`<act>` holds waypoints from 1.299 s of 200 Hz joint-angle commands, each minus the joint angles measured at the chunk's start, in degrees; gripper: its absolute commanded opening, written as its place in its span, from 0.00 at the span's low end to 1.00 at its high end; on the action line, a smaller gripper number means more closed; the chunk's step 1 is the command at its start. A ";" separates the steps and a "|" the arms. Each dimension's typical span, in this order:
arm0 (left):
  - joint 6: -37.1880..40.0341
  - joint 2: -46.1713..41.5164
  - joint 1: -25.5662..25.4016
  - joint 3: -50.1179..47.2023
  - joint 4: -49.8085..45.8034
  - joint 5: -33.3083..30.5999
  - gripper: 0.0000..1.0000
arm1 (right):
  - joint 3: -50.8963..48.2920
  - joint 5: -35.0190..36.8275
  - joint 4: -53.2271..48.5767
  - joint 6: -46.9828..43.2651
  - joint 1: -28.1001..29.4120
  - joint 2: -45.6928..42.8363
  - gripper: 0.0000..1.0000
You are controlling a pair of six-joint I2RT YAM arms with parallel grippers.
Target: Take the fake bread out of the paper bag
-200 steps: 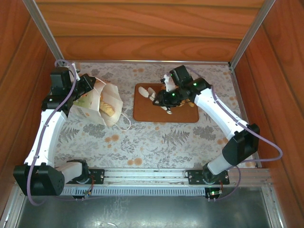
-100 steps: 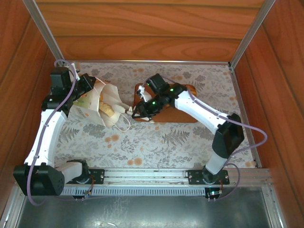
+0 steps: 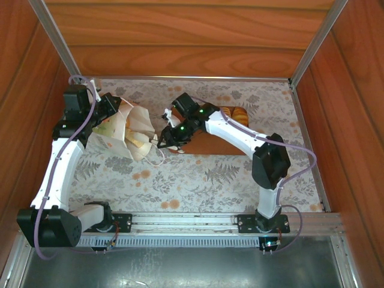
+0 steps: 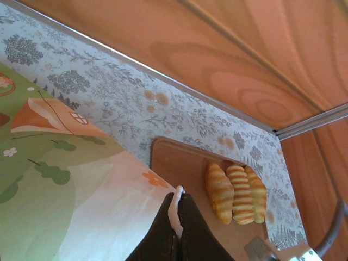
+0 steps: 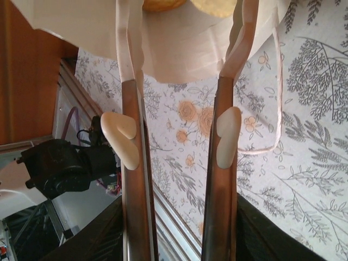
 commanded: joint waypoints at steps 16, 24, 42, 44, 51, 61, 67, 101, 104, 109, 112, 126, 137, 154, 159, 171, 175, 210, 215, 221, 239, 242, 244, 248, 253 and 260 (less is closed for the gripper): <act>-0.41 -0.74 0.49 0.00 1.81 0.67 0.00 | 3.69 -0.81 0.97 1.23 0.66 3.82 0.49; -0.41 -0.73 0.49 -0.05 1.79 0.61 0.00 | 4.12 -1.54 1.14 1.31 0.66 4.46 0.49; -0.41 -0.89 0.49 0.03 1.81 0.52 0.00 | 4.42 -3.36 2.49 1.86 0.74 5.66 0.49; -0.41 -0.91 0.47 0.07 1.79 0.53 0.00 | 4.39 -3.50 2.63 2.01 0.74 5.74 0.49; -0.41 -0.90 0.55 0.02 1.74 0.55 0.00 | 4.51 -3.99 2.94 2.26 0.77 6.22 0.49; -0.41 -1.00 0.52 0.09 1.79 0.51 0.00 | 4.58 -4.42 3.11 2.35 0.83 6.78 0.49; -0.41 -1.05 0.55 0.01 1.81 0.45 0.00 | 4.62 -4.44 3.30 2.54 0.90 7.00 0.49; -0.61 -1.10 0.49 -0.09 1.80 0.72 0.00 | 4.71 -4.55 3.44 2.81 1.01 8.50 0.50; -0.61 -1.09 0.55 -0.13 1.75 0.77 0.00 | 4.75 -4.61 3.43 2.81 1.01 8.62 0.50; -0.58 -1.02 0.49 -0.09 1.80 0.76 0.00 | 4.75 -4.47 3.52 2.86 1.01 8.92 0.50; -0.58 -1.05 0.52 -0.09 1.81 0.75 0.00 | 4.69 -4.41 3.58 2.94 1.03 9.02 0.50; -0.68 -1.13 0.48 -0.09 1.81 0.84 0.00 | 4.89 -4.39 3.57 3.17 1.09 9.70 0.49; -0.72 -1.25 0.49 -0.09 1.79 0.74 0.00 | 5.15 -4.78 3.62 3.25 1.09 9.93 0.46; -0.63 -1.48 0.55 -0.35 1.79 0.53 0.00 | 5.17 -4.52 3.28 2.54 1.35 9.39 0.40; -0.58 -1.53 0.47 -0.42 1.76 0.47 0.00 | 5.23 -4.21 2.95 2.16 1.36 9.11 0.39; -0.46 -1.66 0.49 -0.61 1.81 0.32 0.00 | 5.32 -3.35 2.04 0.63 1.49 8.21 0.36; -0.41 -1.70 0.50 -0.68 1.74 0.24 0.00 | 5.34 -2.85 1.64 -0.02 1.58 7.83 0.35; 2.64 -2.58 0.55 -0.25 -1.58 -3.21 0.00 | 6.19 5.94 -5.27 -8.54 3.81 5.06 0.28; 3.29 -2.79 0.56 -0.11 -2.47 -3.90 0.00 | 6.30 8.14 -6.51 -9.94 4.52 4.72 0.27; 4.03 -3.01 0.62 -0.01 -3.49 -4.58 0.00 | 6.56 11.02 -7.89 -11.61 5.37 4.43 0.27; 6.15 -4.04 0.73 -0.26 -6.75 -6.67 0.00 | 7.05 21.57 -11.52 -16.37 8.43 3.80 0.25; 6.38 -4.30 0.73 -0.52 -7.20 -6.89 0.00 | 7.09 23.37 -11.85 -17.00 9.01 3.76 0.25; 6.48 -4.44 0.73 -0.64 -7.45 -7.10 0.00 | 7.17 24.25 -12.25 -17.39 9.36 3.75 0.25; 6.81 -4.77 0.73 -0.99 -7.78 -7.34 0.00 | 7.27 26.98 -12.88 -18.19 10.07 3.74 0.24; 7.21 -5.17 0.79 -1.39 -8.16 -7.68 0.00 | 7.32 30.14 -13.48 -18.88 10.88 3.67 0.24; 7.49 -5.75 0.89 -2.07 -8.68 -8.07 0.00 | 7.38 33.70 -14.21 -19.83 11.99 3.67 0.24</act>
